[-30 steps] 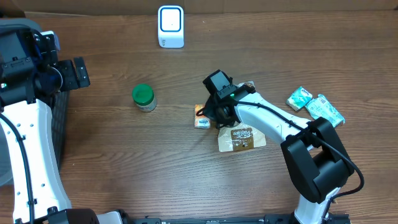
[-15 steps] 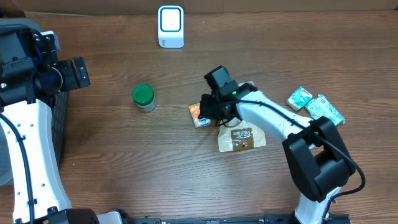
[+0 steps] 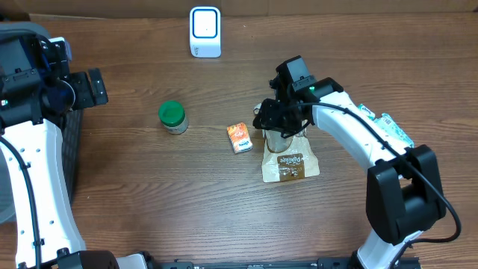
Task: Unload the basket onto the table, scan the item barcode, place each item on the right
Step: 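Reach the right gripper to the orange snack pack and grasp it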
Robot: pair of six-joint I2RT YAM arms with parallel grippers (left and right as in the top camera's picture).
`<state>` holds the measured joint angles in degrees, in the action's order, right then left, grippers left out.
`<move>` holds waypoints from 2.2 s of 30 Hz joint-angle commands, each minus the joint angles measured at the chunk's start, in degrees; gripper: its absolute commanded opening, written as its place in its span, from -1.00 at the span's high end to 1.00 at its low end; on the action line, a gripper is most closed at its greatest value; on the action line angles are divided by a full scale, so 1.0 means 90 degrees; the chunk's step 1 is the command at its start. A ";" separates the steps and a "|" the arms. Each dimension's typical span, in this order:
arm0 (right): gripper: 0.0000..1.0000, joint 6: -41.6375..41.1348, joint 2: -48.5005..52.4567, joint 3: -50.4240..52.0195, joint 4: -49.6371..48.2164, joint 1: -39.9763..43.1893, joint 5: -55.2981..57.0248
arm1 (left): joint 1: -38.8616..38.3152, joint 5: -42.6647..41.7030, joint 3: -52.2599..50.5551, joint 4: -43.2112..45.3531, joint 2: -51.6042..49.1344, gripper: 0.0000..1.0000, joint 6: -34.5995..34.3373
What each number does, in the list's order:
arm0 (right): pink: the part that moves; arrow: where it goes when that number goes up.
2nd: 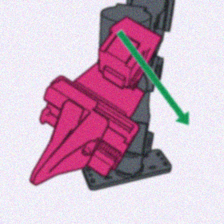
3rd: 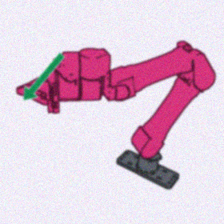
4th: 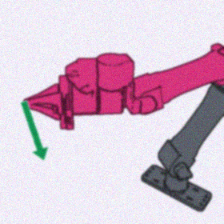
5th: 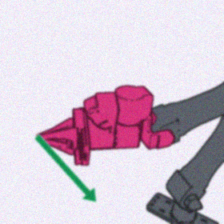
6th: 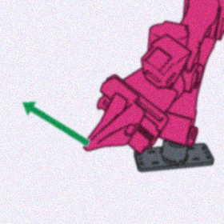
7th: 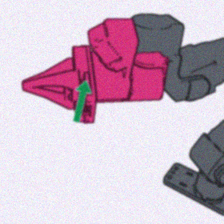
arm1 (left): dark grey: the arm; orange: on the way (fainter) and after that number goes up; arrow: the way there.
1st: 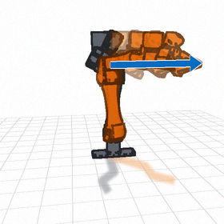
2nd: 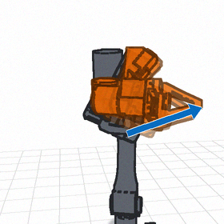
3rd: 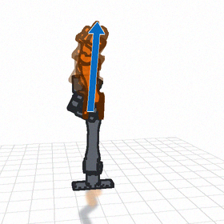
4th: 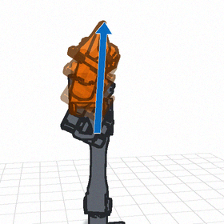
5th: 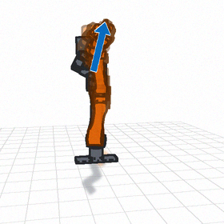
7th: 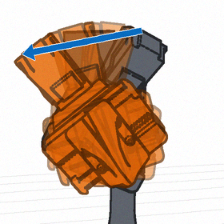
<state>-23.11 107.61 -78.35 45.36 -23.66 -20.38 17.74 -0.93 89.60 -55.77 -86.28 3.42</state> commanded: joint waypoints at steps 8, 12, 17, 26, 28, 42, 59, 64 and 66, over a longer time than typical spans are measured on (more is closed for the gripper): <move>0.18 0.0027 -0.0083 0.0704 -0.0593 -0.0121 -0.0085 | 0.0015 -0.0063 0.0044 0.0012 -0.0027 -0.99 0.0097; 0.19 -0.0019 -0.0019 0.0760 -0.0758 -0.0129 -0.0085 | 0.0015 -0.0063 0.0044 0.0012 -0.0027 -0.99 0.0097; 0.21 -0.0097 0.0430 0.0765 -0.1059 -0.0129 -0.0568 | 0.0015 -0.0063 0.0044 0.0012 -0.0027 -0.99 0.0097; 0.29 -0.0109 0.0811 0.0765 -0.1231 -0.0126 -0.0911 | 0.0015 -0.0063 0.0044 0.0010 -0.0027 -0.99 0.0097; 0.32 -0.0119 0.0811 0.0765 -0.1231 -0.0126 -0.0908 | 0.0015 -0.0063 0.0044 0.0012 -0.0027 -0.99 0.0097; 0.39 -0.0605 0.0826 0.0765 -0.1185 -0.0408 -0.0500 | 0.0015 -0.0063 0.0044 0.0010 -0.0027 -0.99 0.0097; 0.47 -0.0675 0.0826 0.0765 -0.1180 -0.0408 -0.0452 | 0.0015 -0.0063 0.0044 0.0010 -0.0027 -0.99 0.0097; 0.48 -0.0675 0.0826 0.0765 -0.1180 -0.0408 -0.0452 | 0.0015 -0.0063 0.0044 0.0012 -0.0027 -0.99 0.0097; 0.48 -0.0675 0.0826 0.0765 -0.1180 -0.0408 -0.0452 | 0.0015 -0.0063 0.0044 0.0012 -0.0027 -0.98 0.0097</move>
<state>-28.77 114.85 -71.81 34.76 -27.38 -25.21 17.74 -0.93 89.60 -55.77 -86.28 3.40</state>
